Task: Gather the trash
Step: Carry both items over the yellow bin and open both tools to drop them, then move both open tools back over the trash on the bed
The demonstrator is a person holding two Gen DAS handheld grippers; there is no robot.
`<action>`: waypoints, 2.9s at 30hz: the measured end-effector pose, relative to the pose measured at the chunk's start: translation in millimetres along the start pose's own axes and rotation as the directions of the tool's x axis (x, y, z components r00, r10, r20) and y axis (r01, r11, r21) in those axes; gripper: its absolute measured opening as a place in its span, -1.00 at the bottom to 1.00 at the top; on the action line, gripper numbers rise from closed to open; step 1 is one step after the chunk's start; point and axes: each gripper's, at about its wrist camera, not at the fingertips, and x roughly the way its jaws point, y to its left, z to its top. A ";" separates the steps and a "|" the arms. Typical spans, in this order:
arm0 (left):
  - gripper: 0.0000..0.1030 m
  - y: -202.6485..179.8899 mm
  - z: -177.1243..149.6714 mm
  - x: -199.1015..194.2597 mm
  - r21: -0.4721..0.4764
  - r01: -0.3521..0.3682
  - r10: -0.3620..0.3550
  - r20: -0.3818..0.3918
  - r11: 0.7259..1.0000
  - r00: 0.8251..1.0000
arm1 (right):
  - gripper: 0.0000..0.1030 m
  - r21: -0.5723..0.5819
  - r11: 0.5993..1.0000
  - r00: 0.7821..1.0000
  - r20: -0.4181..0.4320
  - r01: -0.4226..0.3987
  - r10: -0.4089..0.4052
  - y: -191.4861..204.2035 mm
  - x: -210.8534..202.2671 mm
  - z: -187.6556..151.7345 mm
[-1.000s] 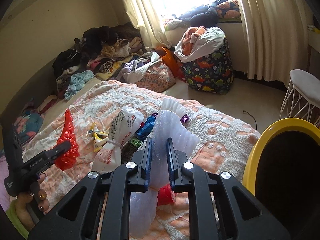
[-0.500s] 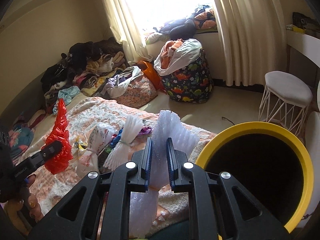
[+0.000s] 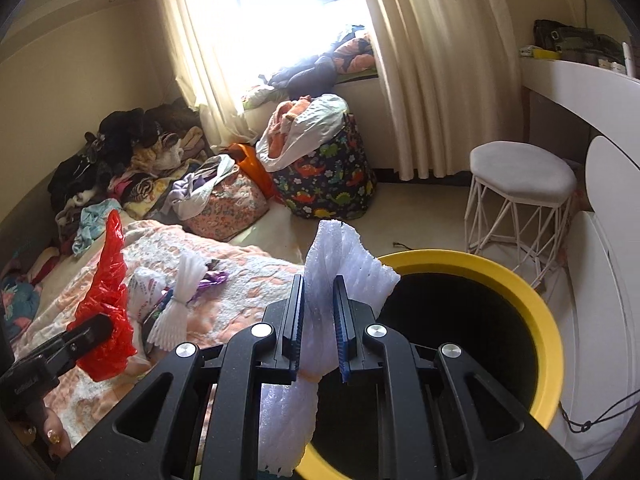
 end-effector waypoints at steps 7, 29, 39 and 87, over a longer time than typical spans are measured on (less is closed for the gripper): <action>-0.24 -33.0 -2.5 15.3 0.061 0.037 -0.035 -0.031 0.997 0.999 | -0.73 0.038 0.998 0.998 0.025 0.050 -0.051 -30.9 -4.7 3.9; -0.20 -93.2 -25.2 91.0 0.186 0.169 -0.126 -0.221 0.968 0.967 | -0.68 0.137 0.979 0.988 -0.018 0.153 -0.152 -101.0 2.5 -3.5; 0.51 -98.6 -28.1 103.5 0.174 0.159 -0.121 -0.210 0.972 0.970 | -0.20 0.136 0.980 0.989 -0.036 0.146 -0.143 -100.7 7.8 -6.6; 0.78 46.7 -6.6 -10.4 -0.043 -0.197 0.200 0.101 0.979 0.974 | 0.31 -0.134 0.984 0.992 -0.068 -0.114 0.105 61.6 1.6 -23.6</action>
